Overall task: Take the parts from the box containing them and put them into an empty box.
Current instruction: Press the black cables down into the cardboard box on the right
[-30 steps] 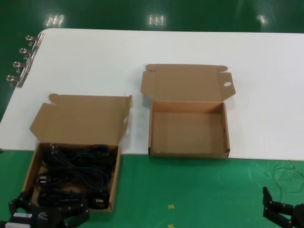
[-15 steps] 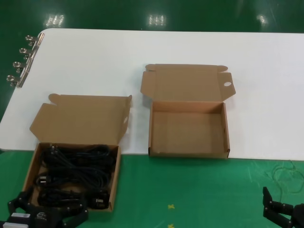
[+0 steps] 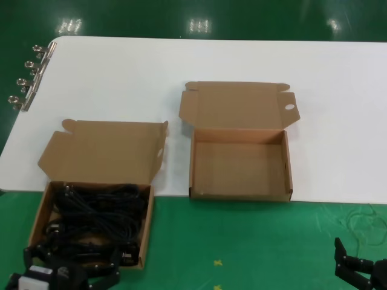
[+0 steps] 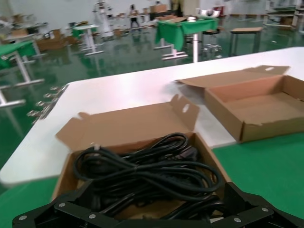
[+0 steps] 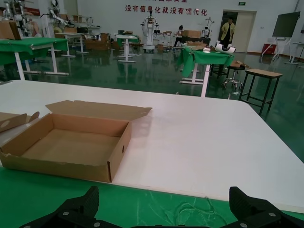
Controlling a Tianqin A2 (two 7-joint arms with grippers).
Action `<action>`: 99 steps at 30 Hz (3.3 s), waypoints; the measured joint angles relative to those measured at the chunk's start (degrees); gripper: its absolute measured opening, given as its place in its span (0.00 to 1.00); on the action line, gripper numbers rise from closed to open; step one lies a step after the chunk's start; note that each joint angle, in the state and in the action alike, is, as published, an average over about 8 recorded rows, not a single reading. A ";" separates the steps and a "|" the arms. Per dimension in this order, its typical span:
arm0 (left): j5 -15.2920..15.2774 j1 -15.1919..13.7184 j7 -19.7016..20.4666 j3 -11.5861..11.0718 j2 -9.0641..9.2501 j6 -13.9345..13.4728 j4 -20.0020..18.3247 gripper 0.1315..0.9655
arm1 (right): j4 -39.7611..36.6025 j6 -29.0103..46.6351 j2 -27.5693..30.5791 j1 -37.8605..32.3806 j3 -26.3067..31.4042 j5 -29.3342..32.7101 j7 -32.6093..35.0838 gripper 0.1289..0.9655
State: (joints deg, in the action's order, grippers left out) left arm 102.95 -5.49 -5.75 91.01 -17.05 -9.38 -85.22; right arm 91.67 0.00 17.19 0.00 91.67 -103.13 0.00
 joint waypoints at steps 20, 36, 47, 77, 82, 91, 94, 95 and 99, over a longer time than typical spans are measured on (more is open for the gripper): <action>-13.57 -15.88 -0.96 11.47 -14.36 -10.29 4.28 1.00 | 0.00 0.00 0.00 0.00 0.00 0.00 0.00 1.00; -27.49 -38.08 -3.75 24.57 -19.75 -31.28 14.67 1.00 | 0.00 0.00 0.00 0.00 0.00 0.00 0.00 1.00; -32.10 -47.68 -4.49 28.73 -22.55 -43.71 18.47 1.00 | 0.00 0.00 0.00 0.00 0.00 0.00 -0.01 1.00; -33.49 -58.32 -26.70 33.39 -15.53 -45.92 38.53 0.90 | 0.00 0.00 0.00 0.00 0.00 0.01 -0.02 1.00; -33.70 -58.87 -26.62 33.56 -15.71 -46.31 39.13 0.83 | 0.00 0.00 0.00 0.00 0.00 0.01 -0.03 1.00; -33.96 -58.71 -25.08 33.52 -16.72 -46.98 37.96 0.69 | 0.00 0.00 0.00 0.00 0.00 0.01 -0.03 1.00; -34.01 -58.54 -24.65 33.48 -16.98 -47.10 37.56 0.62 | 0.00 0.00 0.00 0.00 0.00 0.02 -0.03 1.00; -34.03 -58.49 -24.54 33.47 -17.05 -47.14 37.47 0.59 | 0.00 0.00 0.00 0.00 0.00 0.02 -0.03 1.00; -34.13 -58.42 -24.27 33.52 -17.19 -47.31 37.47 0.46 | 0.00 0.00 0.00 0.00 0.00 0.02 -0.03 1.00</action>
State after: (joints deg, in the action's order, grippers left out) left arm 68.82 -63.90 -30.02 124.52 -34.24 -56.69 -47.75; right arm 91.67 0.00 17.19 0.00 91.67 -103.11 -0.03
